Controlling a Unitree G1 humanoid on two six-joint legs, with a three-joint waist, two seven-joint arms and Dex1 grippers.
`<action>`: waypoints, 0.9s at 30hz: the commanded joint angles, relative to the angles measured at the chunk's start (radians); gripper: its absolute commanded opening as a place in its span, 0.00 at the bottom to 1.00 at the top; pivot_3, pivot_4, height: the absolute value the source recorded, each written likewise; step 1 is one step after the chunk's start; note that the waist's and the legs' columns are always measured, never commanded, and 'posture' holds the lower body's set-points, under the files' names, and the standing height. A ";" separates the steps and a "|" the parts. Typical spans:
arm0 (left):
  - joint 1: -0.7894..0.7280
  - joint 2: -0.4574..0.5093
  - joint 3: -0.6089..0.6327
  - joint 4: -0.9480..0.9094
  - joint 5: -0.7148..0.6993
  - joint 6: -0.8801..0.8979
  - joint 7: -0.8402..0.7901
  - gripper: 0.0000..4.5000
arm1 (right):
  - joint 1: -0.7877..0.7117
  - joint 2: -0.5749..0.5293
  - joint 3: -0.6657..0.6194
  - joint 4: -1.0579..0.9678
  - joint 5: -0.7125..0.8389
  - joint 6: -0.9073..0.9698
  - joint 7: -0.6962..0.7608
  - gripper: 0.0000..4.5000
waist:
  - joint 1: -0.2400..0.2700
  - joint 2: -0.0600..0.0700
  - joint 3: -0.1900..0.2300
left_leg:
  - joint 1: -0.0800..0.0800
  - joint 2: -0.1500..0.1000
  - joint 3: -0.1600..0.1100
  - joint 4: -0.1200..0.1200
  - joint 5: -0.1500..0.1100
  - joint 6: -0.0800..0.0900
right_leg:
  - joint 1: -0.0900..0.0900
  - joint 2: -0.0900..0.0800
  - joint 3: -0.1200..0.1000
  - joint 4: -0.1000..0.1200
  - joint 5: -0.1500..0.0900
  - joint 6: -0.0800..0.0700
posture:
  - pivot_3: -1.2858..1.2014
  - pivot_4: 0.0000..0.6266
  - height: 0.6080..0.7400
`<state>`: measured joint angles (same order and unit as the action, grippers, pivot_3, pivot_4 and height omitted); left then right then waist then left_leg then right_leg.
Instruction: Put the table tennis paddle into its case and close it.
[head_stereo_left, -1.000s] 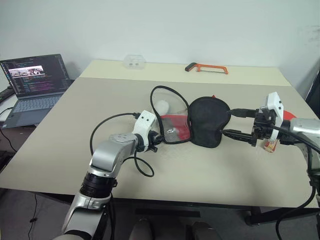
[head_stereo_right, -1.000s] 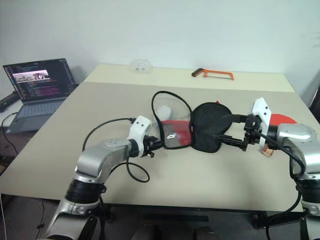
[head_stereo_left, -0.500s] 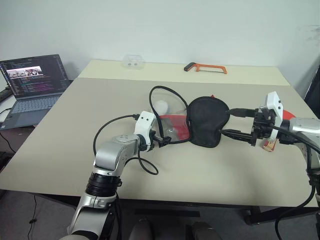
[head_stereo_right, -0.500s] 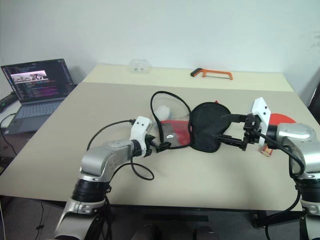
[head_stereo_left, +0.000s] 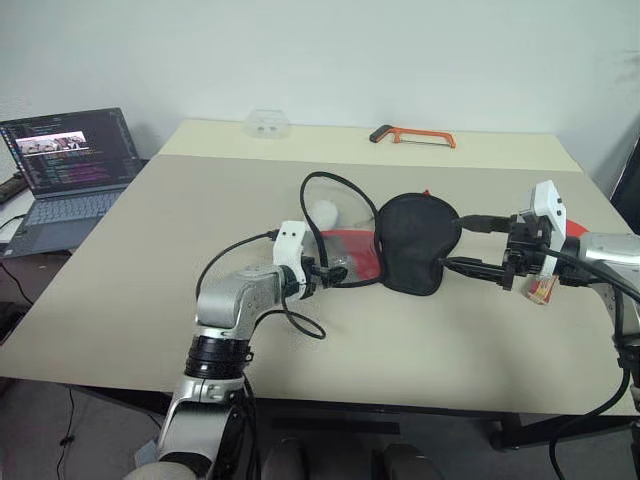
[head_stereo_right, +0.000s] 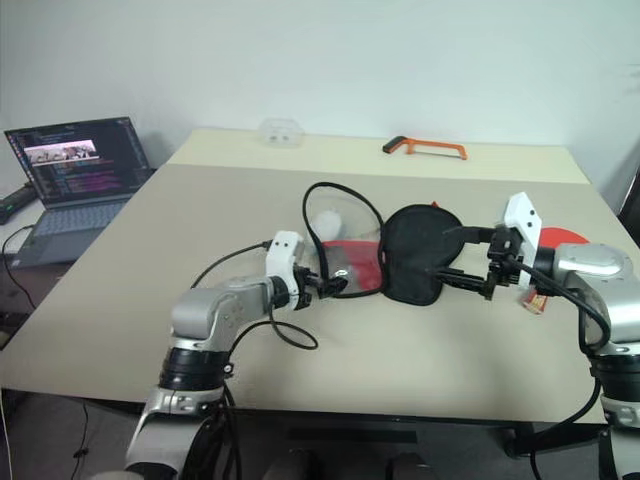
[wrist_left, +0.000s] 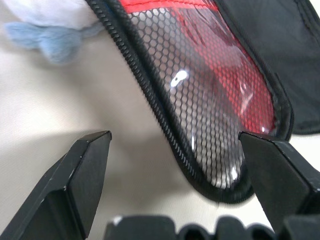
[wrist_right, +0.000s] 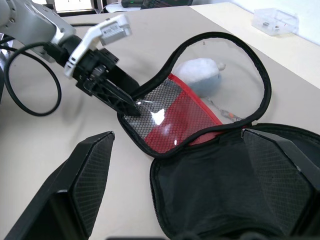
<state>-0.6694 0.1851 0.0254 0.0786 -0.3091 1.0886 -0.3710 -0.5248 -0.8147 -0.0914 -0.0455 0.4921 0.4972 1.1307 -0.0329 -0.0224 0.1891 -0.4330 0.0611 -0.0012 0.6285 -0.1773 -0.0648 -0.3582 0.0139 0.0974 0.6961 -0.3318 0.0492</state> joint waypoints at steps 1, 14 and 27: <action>-0.049 -0.042 -0.007 0.039 0.011 -0.062 0.032 0.86 | -0.024 -0.009 -0.005 -0.017 0.003 -0.001 0.003 1.00 | 0.000 0.000 0.000 | 0.000 0.000 0.000 0.000 0.000 0.000 | 0.000 0.000 0.000 0.000 0.000 0.000 | 0.52 0.24 1.00; -0.167 -0.128 0.029 0.249 0.047 -0.225 0.128 0.01 | -0.009 -0.024 -0.016 -0.031 0.008 0.006 -0.003 1.00 | 0.000 -0.001 0.000 | -0.001 0.000 0.000 -0.001 0.000 0.000 | 0.000 0.000 0.000 -0.001 0.000 0.000 | 0.52 0.24 1.00; -0.338 -0.111 0.016 0.564 0.094 -0.424 0.064 0.01 | -0.006 -0.023 -0.013 -0.040 0.007 0.017 -0.005 1.00 | 0.000 -0.001 0.000 | -0.001 -0.001 0.000 -0.002 0.000 0.000 | 0.000 0.000 0.000 -0.004 0.000 0.001 | 0.52 0.24 1.00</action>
<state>-0.9626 0.0730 0.0463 0.6157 -0.2258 0.7140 -0.2840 -0.5247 -0.8236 -0.0858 -0.0538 0.4928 0.5146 1.1290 -0.0325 -0.0231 0.1895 -0.4343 0.0606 -0.0009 0.6266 -0.1774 -0.0649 -0.3587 0.0140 0.0974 0.6923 -0.3319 0.0497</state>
